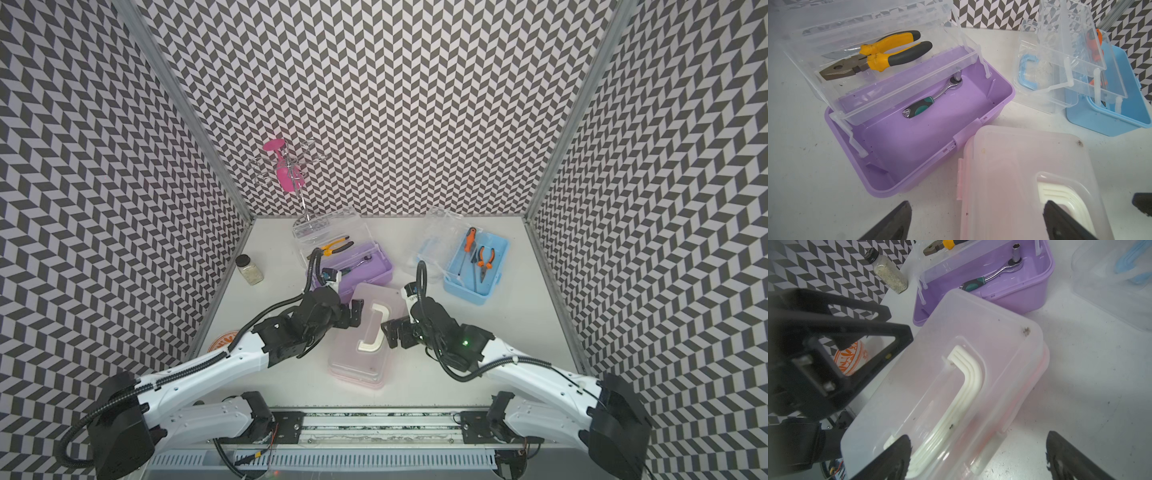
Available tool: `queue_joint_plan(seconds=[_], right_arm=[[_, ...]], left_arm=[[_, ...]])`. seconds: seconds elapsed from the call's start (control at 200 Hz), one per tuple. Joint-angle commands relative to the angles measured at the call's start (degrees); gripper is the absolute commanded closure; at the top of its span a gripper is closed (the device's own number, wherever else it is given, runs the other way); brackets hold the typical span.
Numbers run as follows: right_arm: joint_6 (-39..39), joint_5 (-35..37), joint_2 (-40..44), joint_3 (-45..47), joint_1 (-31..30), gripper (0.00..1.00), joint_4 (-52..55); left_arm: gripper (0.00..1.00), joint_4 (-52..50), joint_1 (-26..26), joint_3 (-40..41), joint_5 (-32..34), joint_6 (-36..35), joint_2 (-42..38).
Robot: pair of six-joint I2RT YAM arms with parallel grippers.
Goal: Close toolboxes
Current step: Fasten the toolbox latch on the toolbox, then move the toolbox to the center of the board.
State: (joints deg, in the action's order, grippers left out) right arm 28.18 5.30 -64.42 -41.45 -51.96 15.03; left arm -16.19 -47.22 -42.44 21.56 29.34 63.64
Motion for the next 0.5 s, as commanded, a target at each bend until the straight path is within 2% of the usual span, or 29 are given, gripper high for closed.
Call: queue_joint_plan(seconds=[0.0,0.19,0.496], right_arm=[[-1.47,4.69,-4.32,-4.24,-0.33,0.00,0.27],[-2.66,10.35,-13.96,-12.34,-0.30,0.00,8.51],[-4.11,13.07,-20.75,-16.34,-0.02,0.00,10.08]], left_arm=[[0.00,-0.10,1.62,0.92,-0.18,0.80,-1.88],[0.00,0.80,3.93,1.43,-1.16,0.35,-2.42],[0.00,2.10,5.86,1.86,-2.38,0.08,-2.07]])
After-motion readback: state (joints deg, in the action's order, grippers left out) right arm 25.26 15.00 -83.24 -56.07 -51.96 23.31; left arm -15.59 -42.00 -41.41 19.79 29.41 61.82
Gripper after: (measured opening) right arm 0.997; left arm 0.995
